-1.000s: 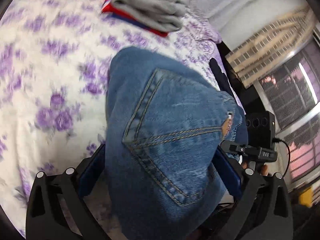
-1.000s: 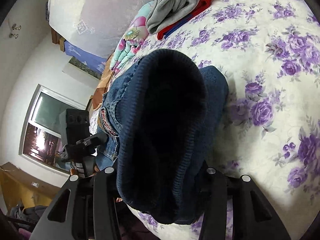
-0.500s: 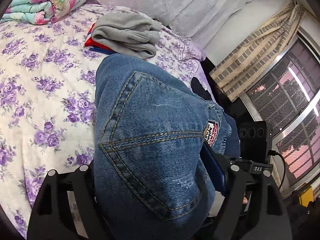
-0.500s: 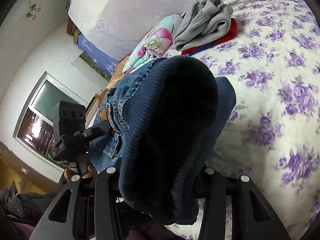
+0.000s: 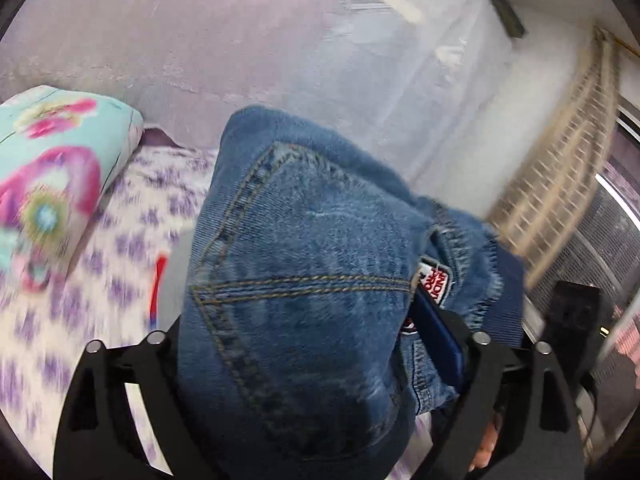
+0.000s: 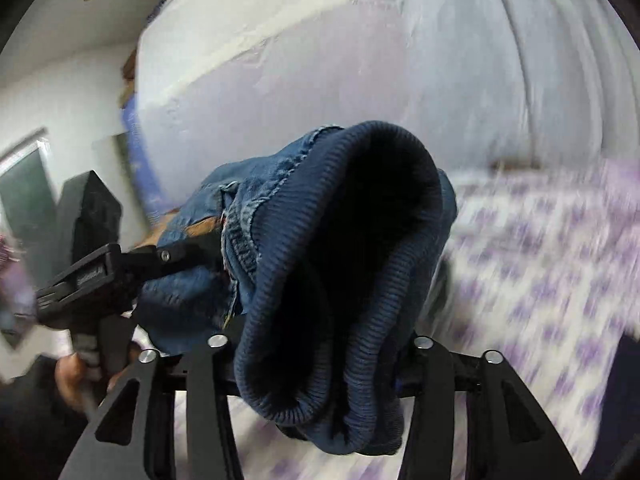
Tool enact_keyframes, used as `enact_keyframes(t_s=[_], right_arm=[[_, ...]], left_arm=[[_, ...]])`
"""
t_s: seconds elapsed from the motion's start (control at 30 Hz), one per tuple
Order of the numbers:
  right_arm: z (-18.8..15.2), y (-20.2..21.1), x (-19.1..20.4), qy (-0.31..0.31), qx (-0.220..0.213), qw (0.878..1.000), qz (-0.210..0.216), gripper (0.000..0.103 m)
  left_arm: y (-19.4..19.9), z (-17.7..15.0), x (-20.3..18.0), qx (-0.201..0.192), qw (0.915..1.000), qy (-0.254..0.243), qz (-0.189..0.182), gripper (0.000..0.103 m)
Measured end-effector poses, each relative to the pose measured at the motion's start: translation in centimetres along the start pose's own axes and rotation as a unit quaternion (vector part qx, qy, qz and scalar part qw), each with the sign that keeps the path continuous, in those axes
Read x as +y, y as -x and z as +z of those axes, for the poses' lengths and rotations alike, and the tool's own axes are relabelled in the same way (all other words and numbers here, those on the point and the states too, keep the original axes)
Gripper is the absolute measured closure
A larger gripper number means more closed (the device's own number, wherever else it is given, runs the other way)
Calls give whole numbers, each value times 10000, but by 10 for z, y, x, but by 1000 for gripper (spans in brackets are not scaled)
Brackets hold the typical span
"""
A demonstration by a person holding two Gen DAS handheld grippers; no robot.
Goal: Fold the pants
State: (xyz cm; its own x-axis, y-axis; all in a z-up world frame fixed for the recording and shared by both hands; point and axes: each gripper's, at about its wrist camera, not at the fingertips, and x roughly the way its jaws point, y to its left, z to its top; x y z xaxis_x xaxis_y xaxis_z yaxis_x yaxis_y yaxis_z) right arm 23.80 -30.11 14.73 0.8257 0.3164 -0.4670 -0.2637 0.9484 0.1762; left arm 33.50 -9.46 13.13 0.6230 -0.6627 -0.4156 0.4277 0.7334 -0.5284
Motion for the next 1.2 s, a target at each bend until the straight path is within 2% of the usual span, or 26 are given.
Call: enact_keyframes(t_s=[0.07, 0.1, 0.13, 0.17, 0.2, 0.23, 0.27, 0.37, 0.43, 0.5, 0.6, 0.67, 0.73, 0.83, 0.93, 1.0, 1.13, 1.2], right_arm=[[11, -52, -16, 109, 59, 9991, -396, 36], [8, -93, -29, 121, 381, 9969, -677, 29], [1, -123, -38, 115, 778, 9926, -927, 18], [-9, -155, -46, 116, 1222, 9844, -1263, 13], [-21, -173, -55, 63, 1449, 9790, -1433, 11], [-28, -175, -63, -155, 1285, 9818, -1391, 8], [-29, -168, -67, -324, 1054, 9863, -1230, 7], [-20, -143, -57, -106, 595, 9902, -1260, 7], [-14, -118, -54, -132, 276, 9885, -1482, 6], [-6, -94, -54, -138, 4, 9879, -1544, 6], [-6, -24, -39, -69, -368, 9856, -1650, 6], [-13, 11, -32, -61, -448, 9861, -1600, 5], [-38, 65, -7, -32, -568, 9877, -1457, 3], [-79, 134, 20, 133, -566, 9905, -1243, 3], [-125, 188, 41, 104, -438, 9938, -1022, 3], [-152, 205, 48, -1, -291, 9950, -954, 3], [-201, 218, 61, -57, -117, 9968, -792, 3], [-225, 219, 72, -30, -105, 9956, -929, 3]], left_arm=[[-48, 9, 34, 137, 9993, 326, 109, 12], [-74, 9, 54, 322, 9979, 515, 240, 12], [-110, 0, 80, 718, 9933, 756, 505, 12], [-133, -9, 96, 1032, 9877, 896, 756, 13], [-148, -19, 112, 1261, 9827, 1057, 846, 12], [-152, -26, 120, 1220, 9833, 1180, 655, 11], [-145, -25, 121, 1018, 9865, 1177, 511, 7], [-131, -14, 117, 1099, 9869, 1151, 255, 6], [-115, -8, 112, 1028, 9879, 1111, 326, 6], [-82, 0, 106, 802, 9899, 1131, 294, 6], [-17, 3, 78, 333, 9952, 705, 592, 6], [36, -16, 45, 85, 9950, 129, 989, 5], [87, -51, 3, -46, 9865, -563, 1535, 5], [143, -103, -35, -135, 9770, -1090, 1830, 5], [196, -161, -72, -334, 9635, -1506, 2186, 4], [216, -188, -81, -392, 9571, -1588, 2391, 4], [233, -242, -82, -372, 9582, -1354, 2494, 4], [232, -269, -79, -410, 9503, -1381, 2761, 4]])
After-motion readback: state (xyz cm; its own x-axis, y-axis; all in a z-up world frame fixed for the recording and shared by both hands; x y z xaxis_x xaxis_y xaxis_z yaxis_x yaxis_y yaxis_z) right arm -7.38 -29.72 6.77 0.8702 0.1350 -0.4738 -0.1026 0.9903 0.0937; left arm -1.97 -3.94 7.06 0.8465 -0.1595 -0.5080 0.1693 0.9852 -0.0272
